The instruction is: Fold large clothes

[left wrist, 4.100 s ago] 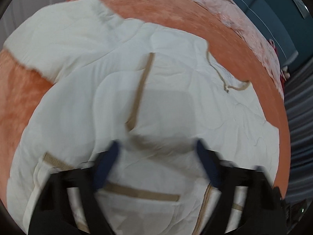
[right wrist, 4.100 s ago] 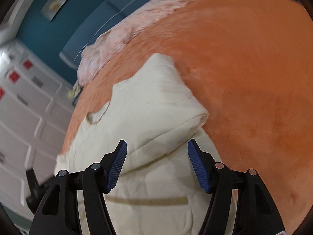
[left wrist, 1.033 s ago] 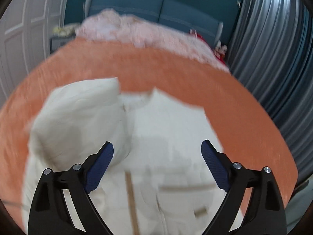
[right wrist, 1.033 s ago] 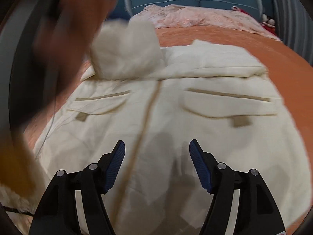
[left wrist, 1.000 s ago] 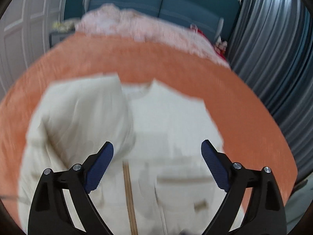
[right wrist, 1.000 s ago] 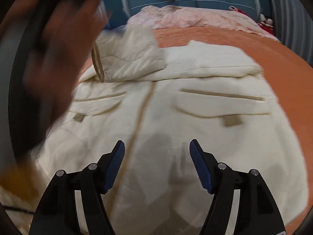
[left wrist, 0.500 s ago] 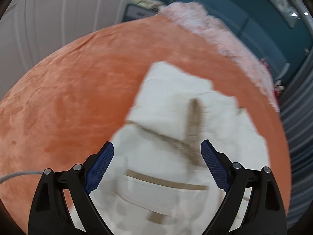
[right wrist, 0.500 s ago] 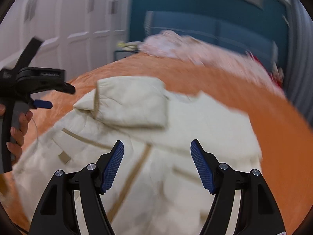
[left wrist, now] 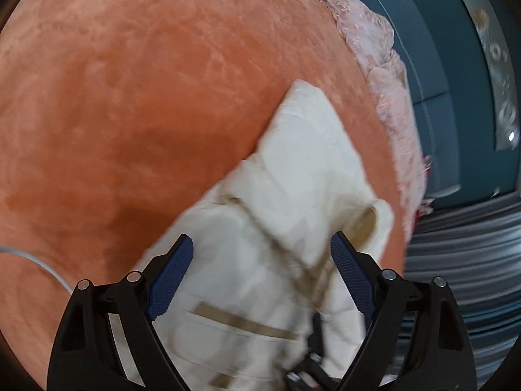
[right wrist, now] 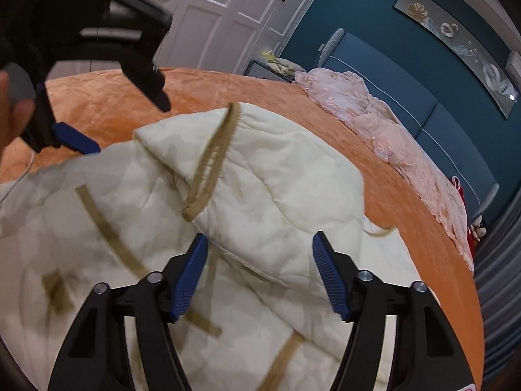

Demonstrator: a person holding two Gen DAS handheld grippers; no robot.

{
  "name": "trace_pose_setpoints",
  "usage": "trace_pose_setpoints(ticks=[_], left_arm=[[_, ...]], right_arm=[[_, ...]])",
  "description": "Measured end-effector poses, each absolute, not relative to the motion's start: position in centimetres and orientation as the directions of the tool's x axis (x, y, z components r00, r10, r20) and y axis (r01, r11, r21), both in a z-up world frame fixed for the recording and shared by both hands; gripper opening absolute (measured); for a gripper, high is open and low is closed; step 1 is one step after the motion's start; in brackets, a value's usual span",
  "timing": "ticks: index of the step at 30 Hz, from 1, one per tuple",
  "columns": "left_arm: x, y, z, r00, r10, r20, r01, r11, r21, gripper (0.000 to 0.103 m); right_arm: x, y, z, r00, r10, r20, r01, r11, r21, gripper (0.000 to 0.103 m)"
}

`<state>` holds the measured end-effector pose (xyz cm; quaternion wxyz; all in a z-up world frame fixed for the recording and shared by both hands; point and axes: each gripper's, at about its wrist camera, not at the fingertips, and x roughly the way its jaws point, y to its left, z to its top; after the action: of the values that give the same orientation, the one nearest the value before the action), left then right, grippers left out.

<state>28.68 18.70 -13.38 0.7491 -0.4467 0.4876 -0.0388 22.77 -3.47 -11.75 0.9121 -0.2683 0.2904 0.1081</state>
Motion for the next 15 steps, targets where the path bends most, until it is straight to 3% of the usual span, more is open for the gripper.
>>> trace_pose_setpoints(ticks=[2,3,5,8,12,13,15], left_arm=[[28.8,18.5,-13.0,0.535,-0.53,-0.658,-0.371,0.552,-0.747,0.084],[28.9,18.1,-12.7,0.54,-0.534,-0.651,-0.368,0.546,-0.753,0.084],[29.6,17.3,-12.4,0.535,-0.527,-0.661,-0.357,0.567,-0.742,0.084],[31.2,16.4,-13.3,0.51,-0.52,-0.686,-0.368,0.588,-0.72,0.084],[32.3,15.7,-14.2,0.498,-0.503,-0.707,-0.382,0.605,-0.699,0.083],[32.3,15.7,-14.2,0.498,-0.495,-0.712,-0.381,0.613,-0.693,0.083],[32.6,15.4,-14.4,0.497,-0.467,-0.731,-0.383,0.638,-0.668,0.08]], right_arm=[[24.0,-3.3,-11.5,0.798,0.043,-0.602,-0.341,0.855,-0.391,0.037],[24.5,-3.5,-11.3,0.792,0.045,-0.608,-0.33,0.871,-0.365,0.022],[25.8,-4.8,-10.1,0.786,0.06,-0.615,-0.281,0.922,-0.268,0.006],[26.5,-9.0,-7.9,0.788,0.125,-0.603,-0.18,0.983,-0.031,0.004],[23.9,-20.3,-6.5,0.83,0.193,-0.523,0.058,0.903,0.425,0.004],[23.0,-22.8,-7.2,0.833,0.183,-0.523,0.12,0.862,0.493,0.004],[22.0,-26.1,-9.2,0.8,0.111,-0.589,0.237,0.844,0.481,0.004]])
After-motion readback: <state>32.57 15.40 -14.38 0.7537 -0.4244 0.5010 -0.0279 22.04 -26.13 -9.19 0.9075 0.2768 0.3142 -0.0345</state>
